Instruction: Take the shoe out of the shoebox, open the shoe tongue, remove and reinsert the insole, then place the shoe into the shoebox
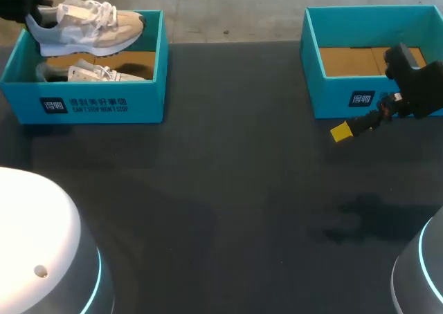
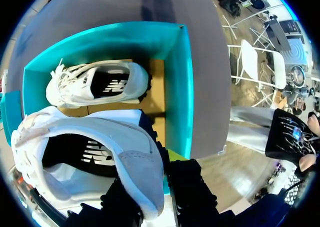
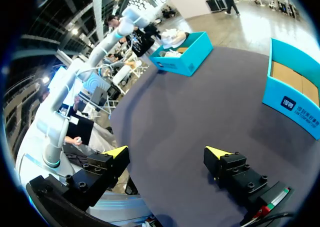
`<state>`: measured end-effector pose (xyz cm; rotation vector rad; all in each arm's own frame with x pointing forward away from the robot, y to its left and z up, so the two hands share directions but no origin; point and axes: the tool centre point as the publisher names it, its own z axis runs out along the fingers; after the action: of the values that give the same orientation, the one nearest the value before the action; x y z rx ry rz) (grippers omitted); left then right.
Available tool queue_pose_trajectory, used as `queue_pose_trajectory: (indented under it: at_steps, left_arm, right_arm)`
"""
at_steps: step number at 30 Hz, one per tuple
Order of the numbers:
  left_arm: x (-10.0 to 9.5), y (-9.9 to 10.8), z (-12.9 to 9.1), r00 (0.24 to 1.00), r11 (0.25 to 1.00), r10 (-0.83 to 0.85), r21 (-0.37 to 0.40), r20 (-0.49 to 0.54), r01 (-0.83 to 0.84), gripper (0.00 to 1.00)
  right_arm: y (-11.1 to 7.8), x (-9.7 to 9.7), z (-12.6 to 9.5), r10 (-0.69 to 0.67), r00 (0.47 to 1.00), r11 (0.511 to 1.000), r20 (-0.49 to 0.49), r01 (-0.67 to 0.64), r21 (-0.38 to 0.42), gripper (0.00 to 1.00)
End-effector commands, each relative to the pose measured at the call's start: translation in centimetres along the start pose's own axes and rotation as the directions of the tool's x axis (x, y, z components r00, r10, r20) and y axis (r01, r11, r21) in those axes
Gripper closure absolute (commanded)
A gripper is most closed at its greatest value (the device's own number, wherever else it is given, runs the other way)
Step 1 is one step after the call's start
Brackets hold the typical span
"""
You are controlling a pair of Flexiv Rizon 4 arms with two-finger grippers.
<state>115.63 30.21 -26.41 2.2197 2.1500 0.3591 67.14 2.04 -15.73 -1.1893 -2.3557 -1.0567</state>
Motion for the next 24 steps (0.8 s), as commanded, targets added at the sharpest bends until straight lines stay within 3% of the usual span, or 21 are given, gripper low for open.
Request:
queue_pose_trajectory:
  at_steps: [1,24]
  left_arm:
    - [0.0,0.8,1.0,1.0,1.0,-0.003,0.004,-0.001,0.003,1.0]
    - [-0.7,2.6,5.4,1.0,1.0,-0.005,0.007,-0.025,0.005,1.0]
  right_arm:
    - [0.1,0.0,0.1,0.002,1.0,1.0,0.002,-0.002,0.002,0.0]
    - [0.1,0.0,0.1,0.002,1.0,1.0,0.002,-0.002,0.002,0.0]
